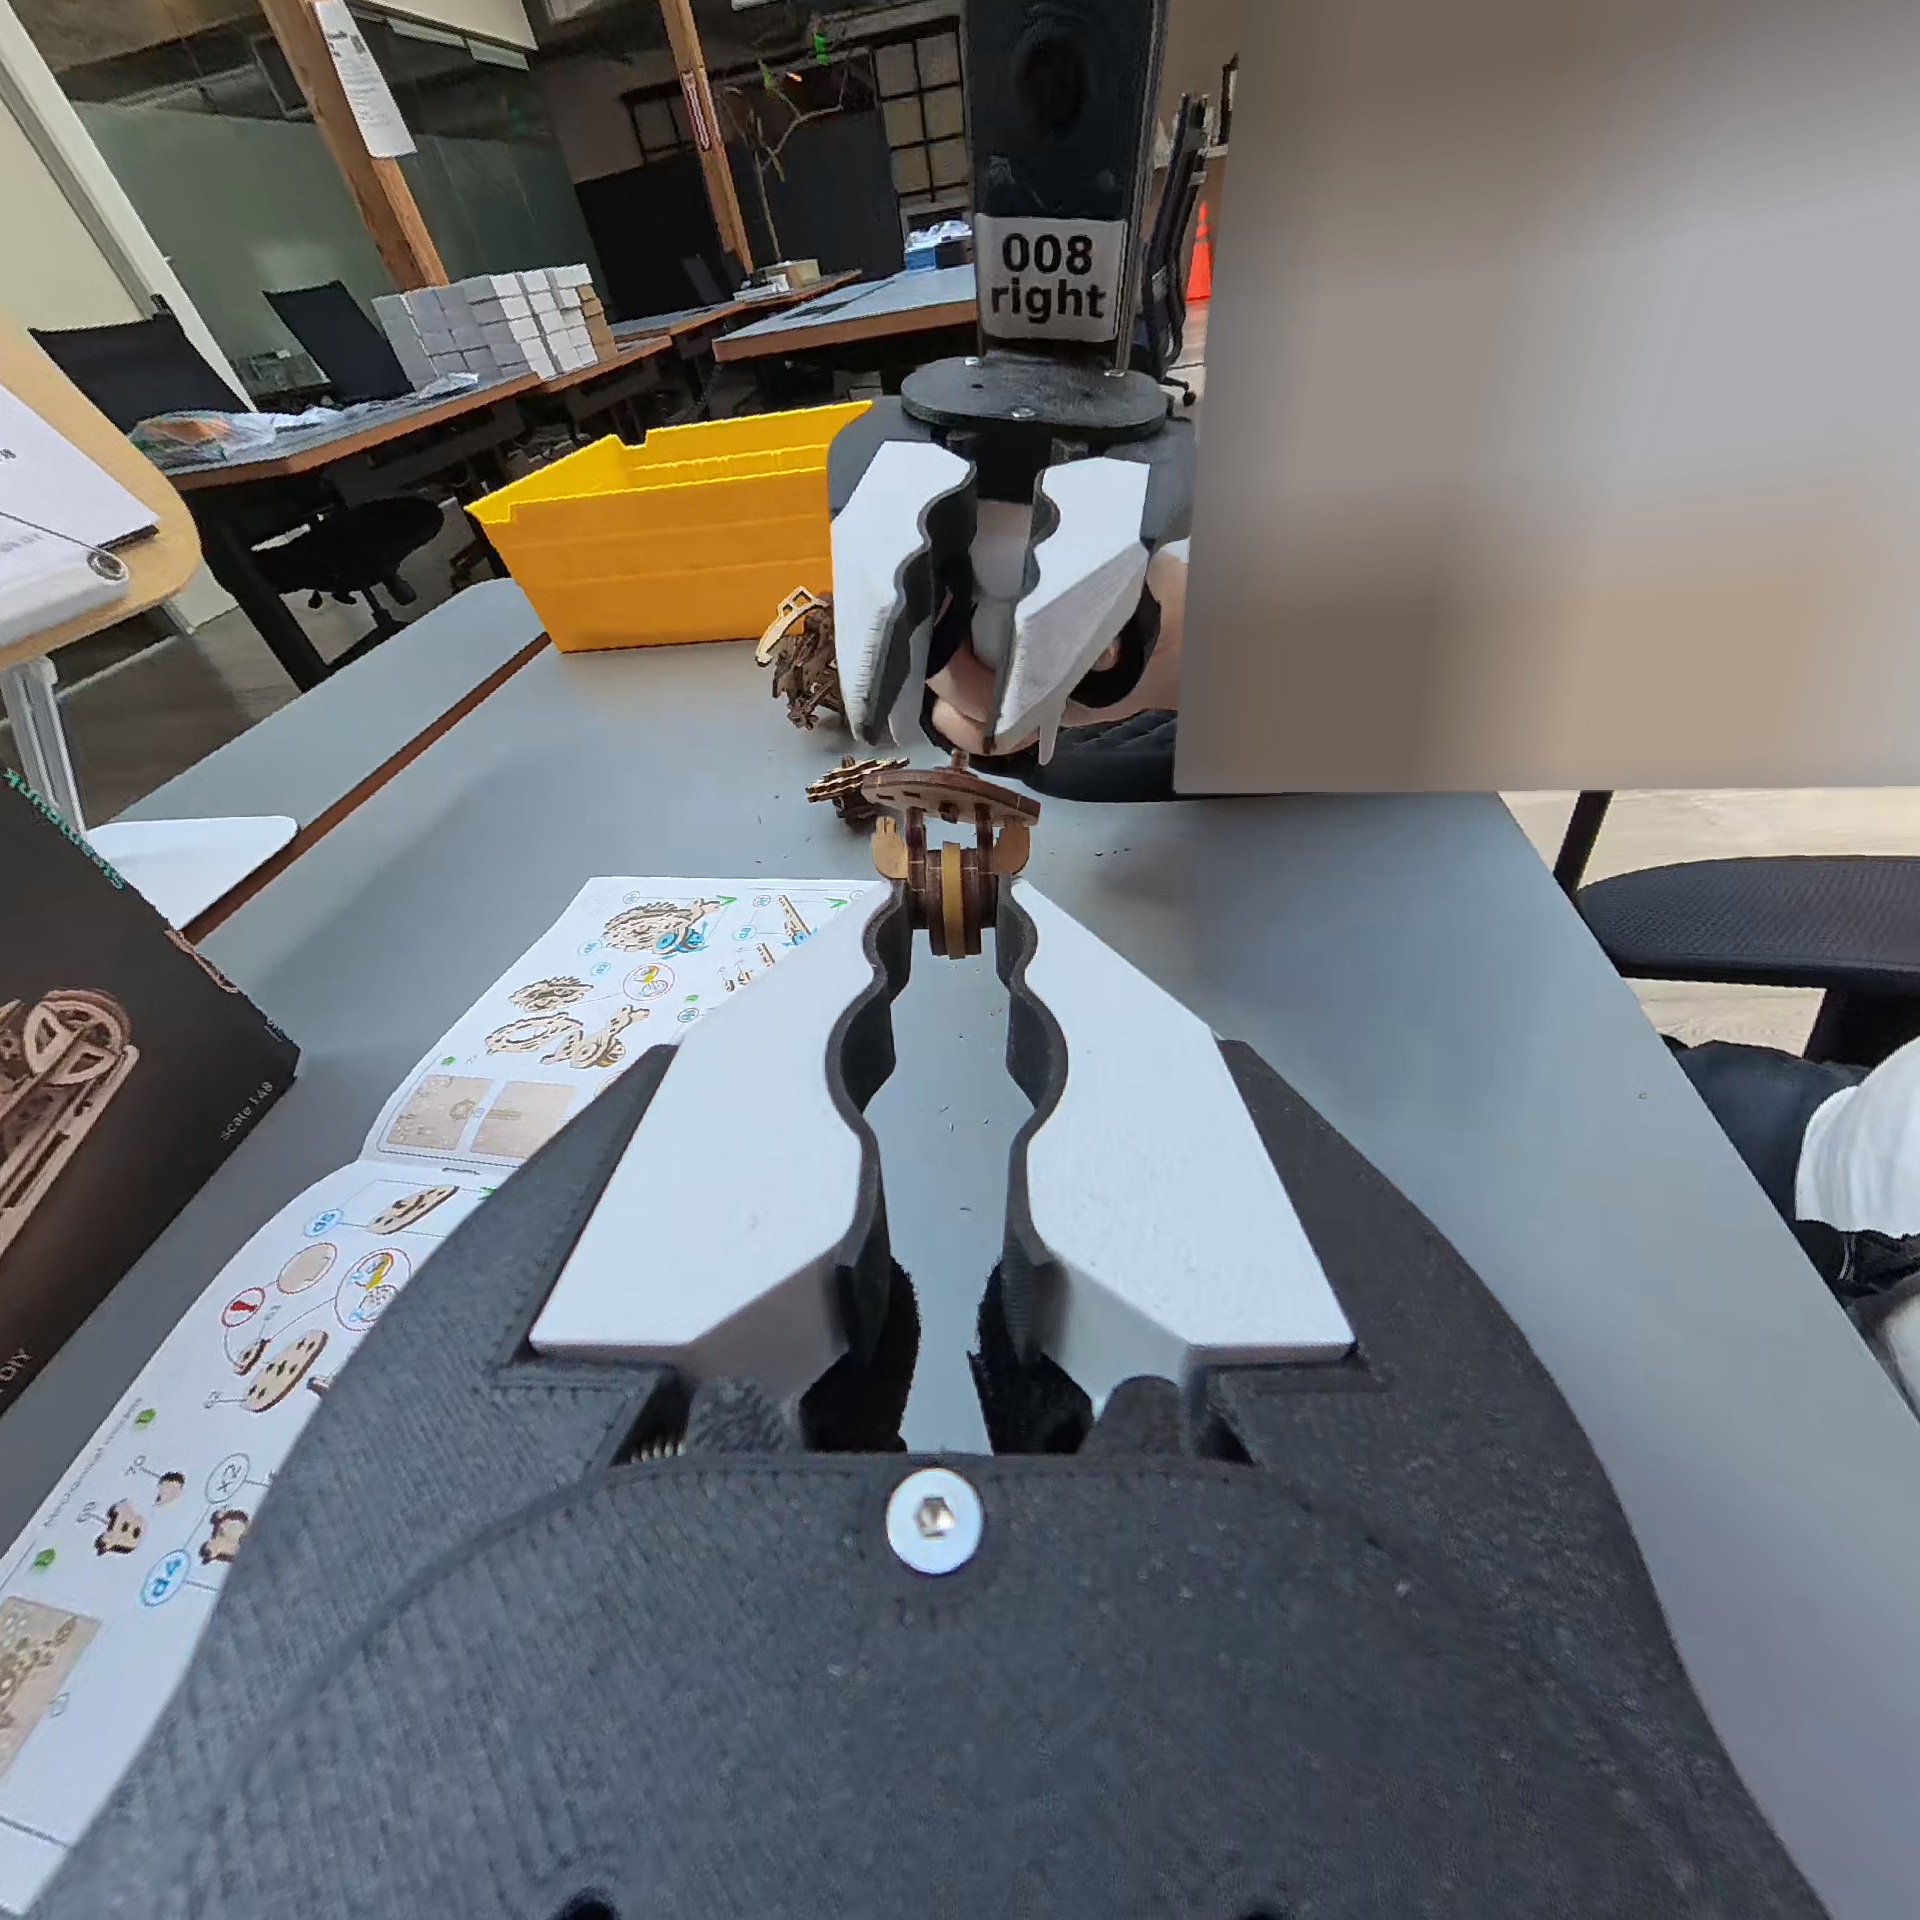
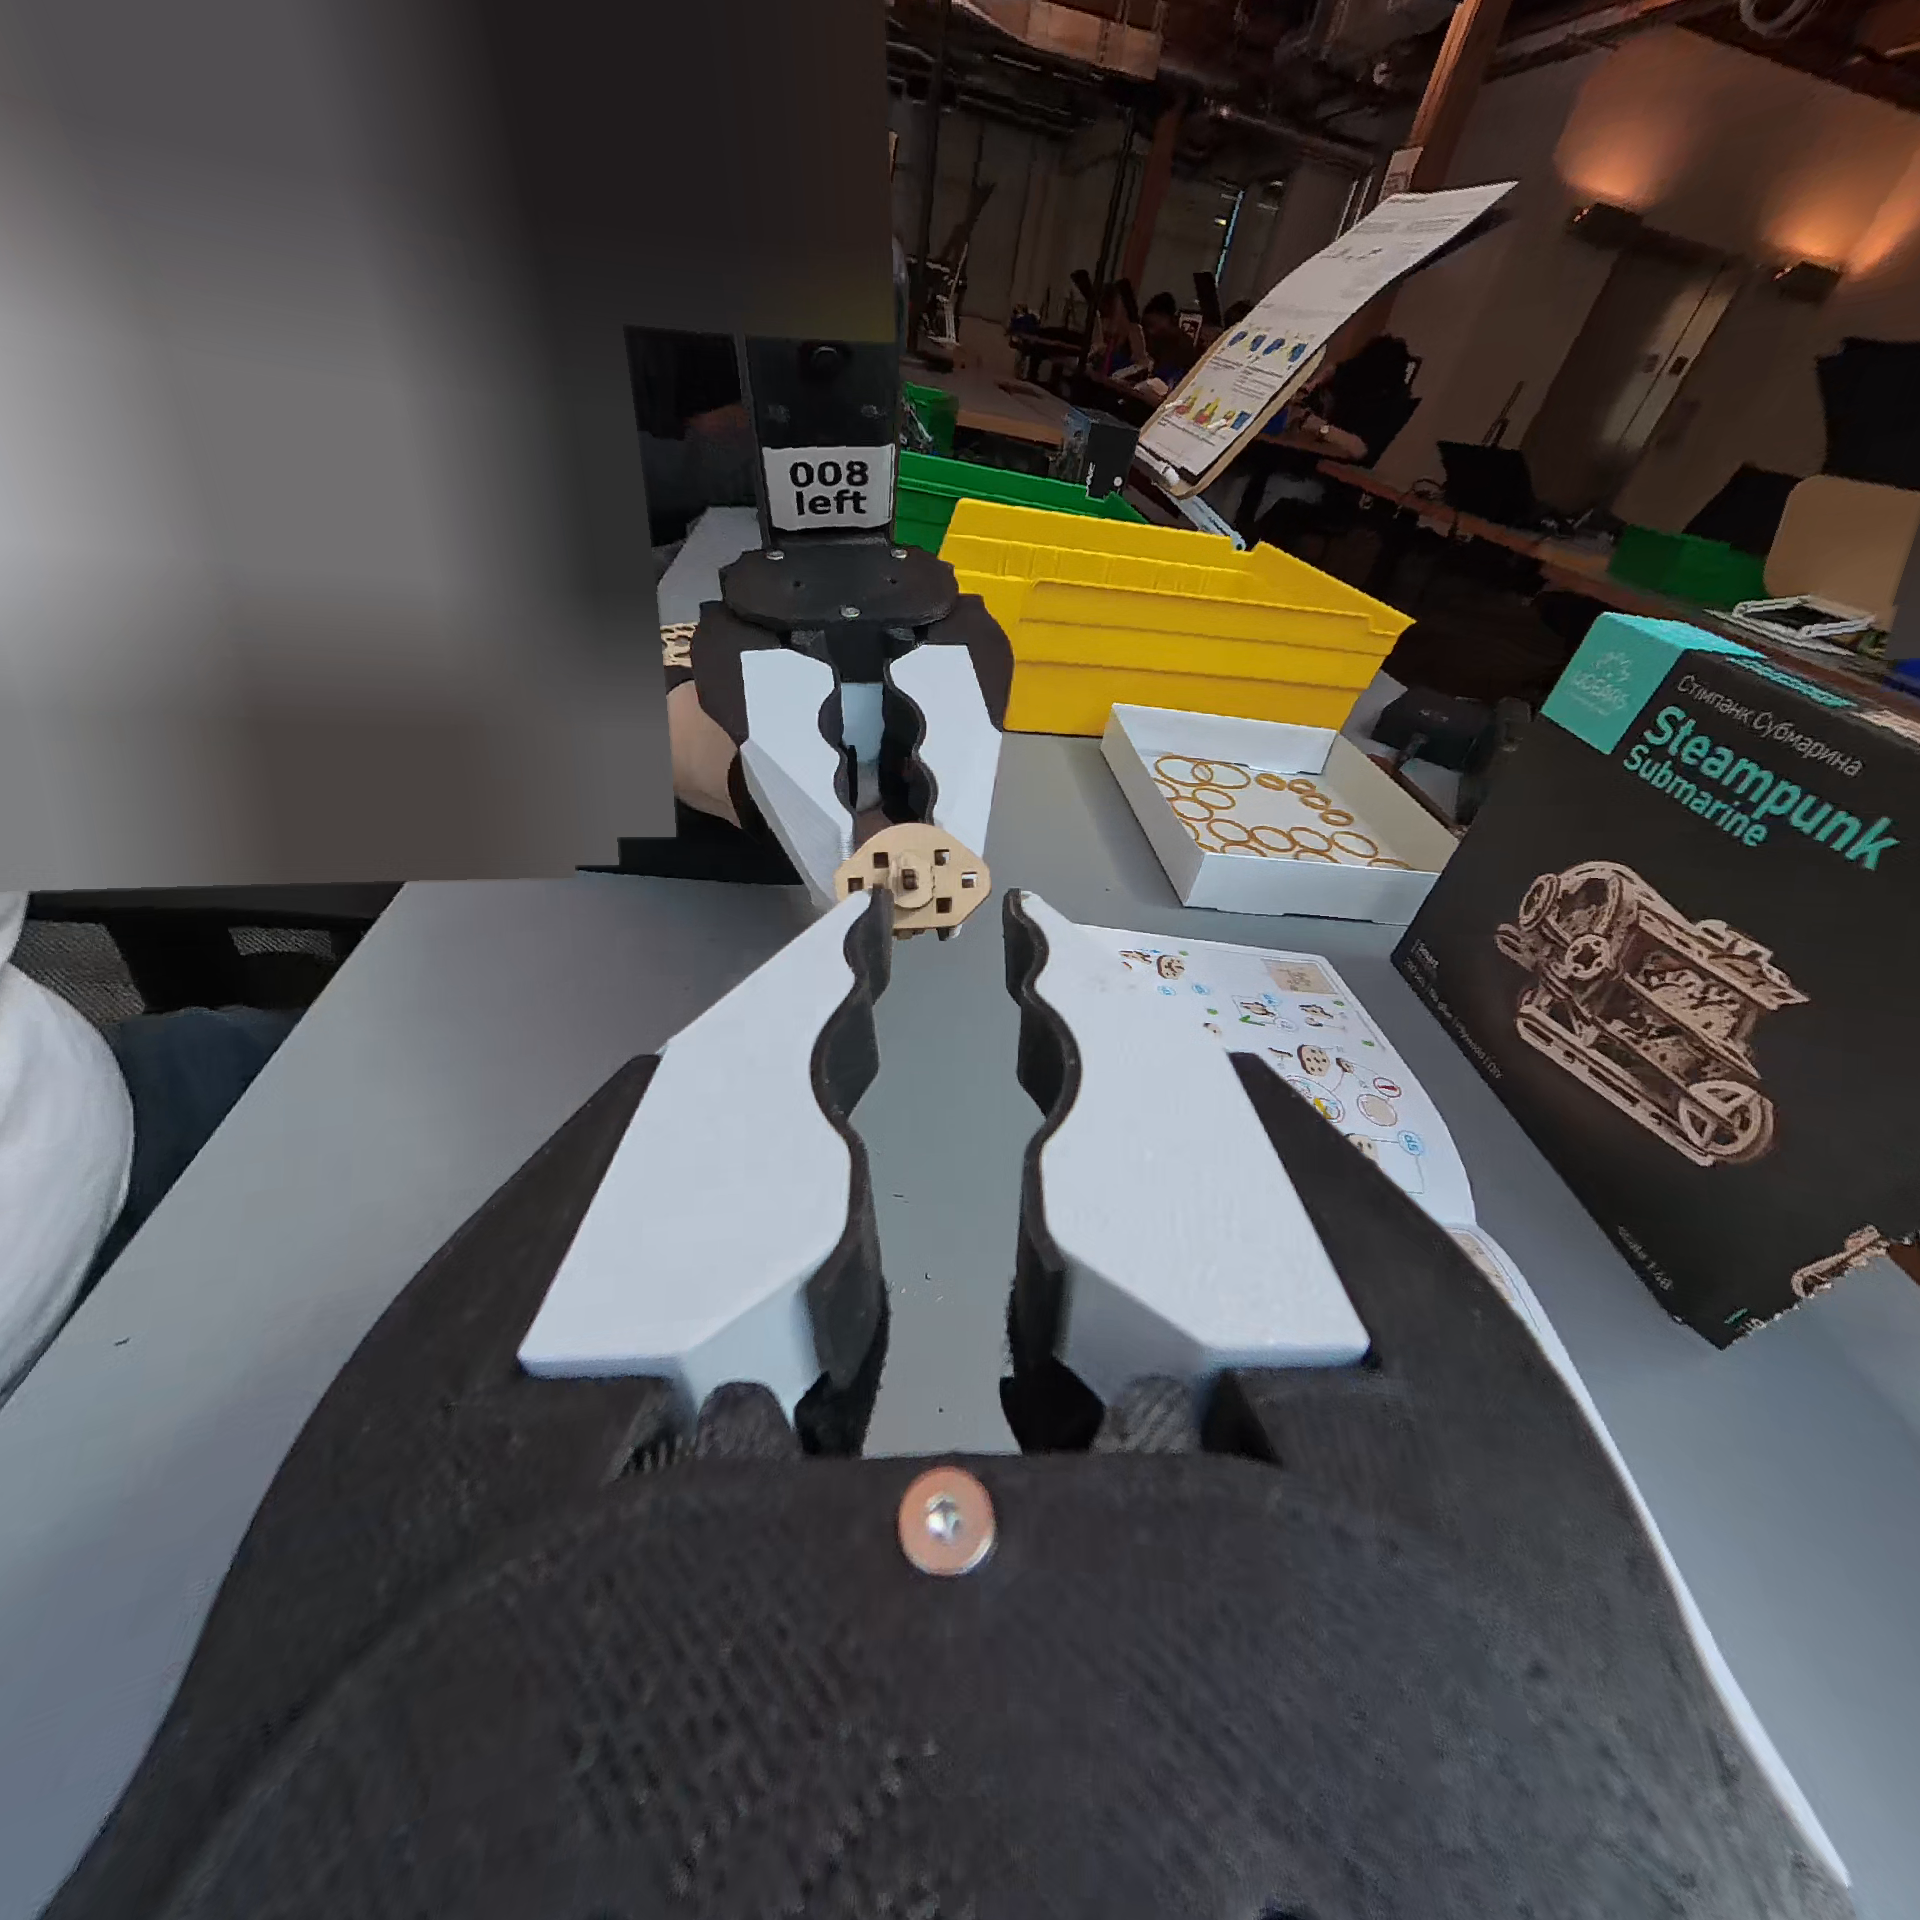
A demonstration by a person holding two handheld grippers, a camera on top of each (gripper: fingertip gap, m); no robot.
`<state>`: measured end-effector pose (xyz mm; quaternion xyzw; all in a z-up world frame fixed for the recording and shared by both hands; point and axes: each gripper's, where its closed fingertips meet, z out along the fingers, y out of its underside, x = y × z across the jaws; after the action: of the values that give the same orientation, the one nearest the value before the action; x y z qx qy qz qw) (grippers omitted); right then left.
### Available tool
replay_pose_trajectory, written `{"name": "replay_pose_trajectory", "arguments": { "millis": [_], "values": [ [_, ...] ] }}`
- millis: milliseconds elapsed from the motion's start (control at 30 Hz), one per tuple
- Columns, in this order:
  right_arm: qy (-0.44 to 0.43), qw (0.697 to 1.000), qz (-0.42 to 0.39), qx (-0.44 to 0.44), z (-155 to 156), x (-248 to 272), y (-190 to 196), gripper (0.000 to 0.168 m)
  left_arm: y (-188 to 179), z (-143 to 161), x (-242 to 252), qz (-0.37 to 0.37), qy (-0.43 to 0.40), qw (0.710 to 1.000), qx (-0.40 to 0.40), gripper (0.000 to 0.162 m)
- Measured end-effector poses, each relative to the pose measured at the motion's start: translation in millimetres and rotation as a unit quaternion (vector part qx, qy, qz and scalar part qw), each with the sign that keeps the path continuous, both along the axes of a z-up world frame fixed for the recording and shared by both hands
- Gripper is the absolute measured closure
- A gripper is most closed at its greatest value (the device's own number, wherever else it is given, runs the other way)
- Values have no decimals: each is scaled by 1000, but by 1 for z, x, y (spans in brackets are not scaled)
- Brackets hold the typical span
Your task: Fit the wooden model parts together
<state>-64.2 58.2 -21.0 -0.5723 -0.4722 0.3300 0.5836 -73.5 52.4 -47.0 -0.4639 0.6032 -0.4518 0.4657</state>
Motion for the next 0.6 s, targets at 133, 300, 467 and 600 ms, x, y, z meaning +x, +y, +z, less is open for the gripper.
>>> {"name": "replay_pose_trajectory", "arguments": {
  "millis": [133, 300, 467, 600],
  "values": [
    [-23, 999, 6, 24, -4, -5, -5, 157, -2, -5, 1, -9, 9, 1000, -1, 148],
    [-42, 999, 8, 9, -12, -6, -5, 156, -3, -10, 2, -12, 18, 1000, 3, 148],
    [-48, 999, 9, 2, -15, -8, -4, 156, -2, -13, 2, -10, 23, 1000, 2, 148],
    [-47, 999, 14, -5, -17, -8, -5, 159, -2, -13, 2, -9, 26, 1000, 0, 148]
  ]
}}
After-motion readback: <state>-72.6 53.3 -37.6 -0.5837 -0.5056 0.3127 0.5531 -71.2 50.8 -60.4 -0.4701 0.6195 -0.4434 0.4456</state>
